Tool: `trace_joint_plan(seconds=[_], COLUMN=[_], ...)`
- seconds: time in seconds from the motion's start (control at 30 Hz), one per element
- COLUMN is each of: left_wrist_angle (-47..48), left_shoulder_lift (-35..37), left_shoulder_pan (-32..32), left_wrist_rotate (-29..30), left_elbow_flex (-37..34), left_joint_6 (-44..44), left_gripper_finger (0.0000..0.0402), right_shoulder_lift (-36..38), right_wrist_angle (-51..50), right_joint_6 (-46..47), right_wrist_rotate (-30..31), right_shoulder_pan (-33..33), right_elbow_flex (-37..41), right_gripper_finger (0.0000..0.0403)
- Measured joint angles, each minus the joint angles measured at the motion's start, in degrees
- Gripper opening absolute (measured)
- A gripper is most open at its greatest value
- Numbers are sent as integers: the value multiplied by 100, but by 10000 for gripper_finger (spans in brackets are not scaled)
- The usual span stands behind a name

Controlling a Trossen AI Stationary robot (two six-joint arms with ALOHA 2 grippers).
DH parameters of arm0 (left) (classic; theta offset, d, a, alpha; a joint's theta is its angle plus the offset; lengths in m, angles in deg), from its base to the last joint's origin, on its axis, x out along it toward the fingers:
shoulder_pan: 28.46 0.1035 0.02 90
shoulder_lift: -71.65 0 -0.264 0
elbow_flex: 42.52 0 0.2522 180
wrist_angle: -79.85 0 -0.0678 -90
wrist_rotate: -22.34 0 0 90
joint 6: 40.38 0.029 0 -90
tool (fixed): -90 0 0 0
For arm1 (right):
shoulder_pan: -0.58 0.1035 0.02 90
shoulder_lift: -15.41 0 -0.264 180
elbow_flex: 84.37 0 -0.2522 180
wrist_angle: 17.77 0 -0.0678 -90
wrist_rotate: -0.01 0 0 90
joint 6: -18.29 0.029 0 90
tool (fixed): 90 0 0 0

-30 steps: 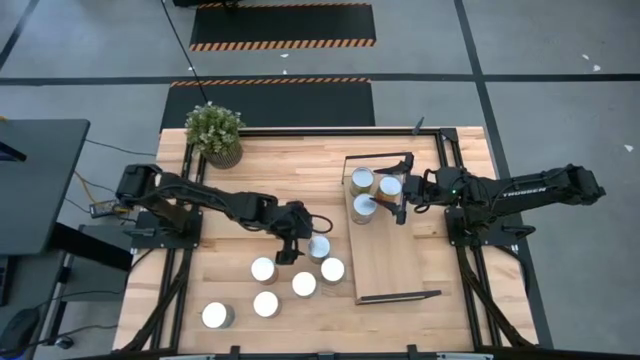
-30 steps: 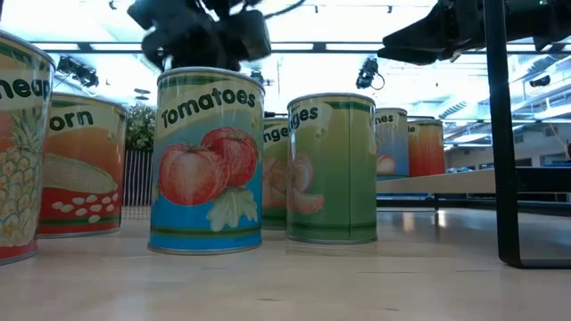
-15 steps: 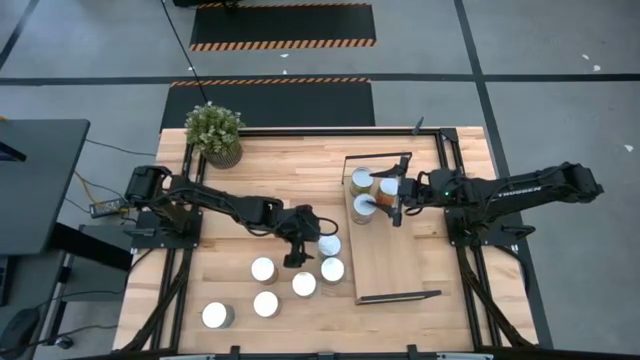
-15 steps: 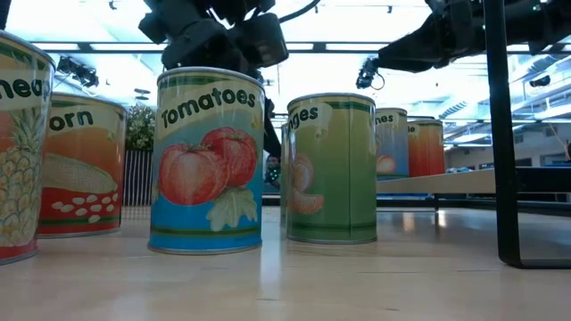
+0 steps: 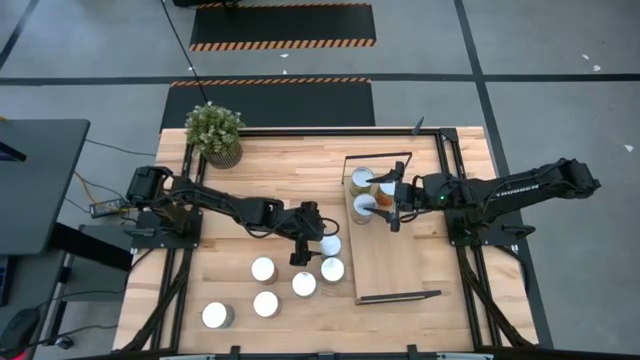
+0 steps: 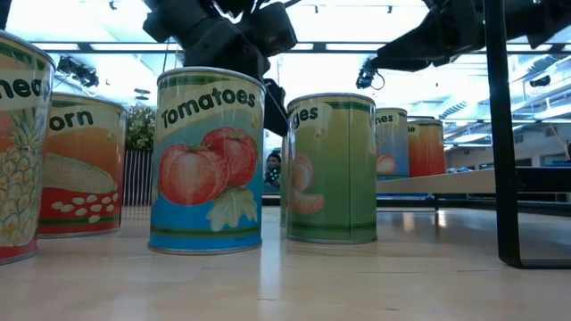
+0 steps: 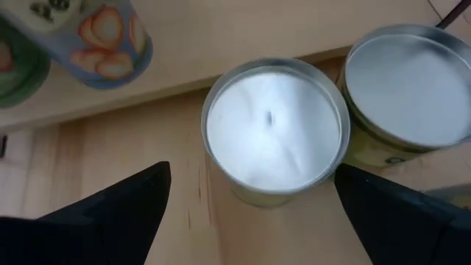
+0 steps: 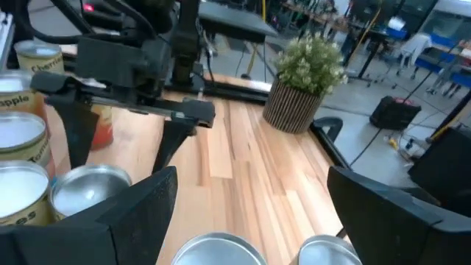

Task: Pick and place cans onto a shelf
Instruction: Put the top canned oranges on the shelf

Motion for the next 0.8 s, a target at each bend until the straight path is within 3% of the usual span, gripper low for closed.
trace_joint_plan(seconds=[0.43, 0.8], left_wrist_angle=[-663, -852], left_shoulder_lift=[-389, -265], left_shoulder_pan=[44, 24], left_wrist_rotate=[1132, 1233], left_elbow_flex=[2, -3], left_joint_6=[43, -182], left_gripper_finger=[389, 389], right_shoulder_lift=[-1216, -1884], right_wrist_angle=[-918, -1618], right_joint_6=[232, 486], right_wrist_rotate=[-157, -442], right_shoulder_pan=[132, 289], right_elbow_flex=[-938, -1509], right_gripper_finger=[359, 359])
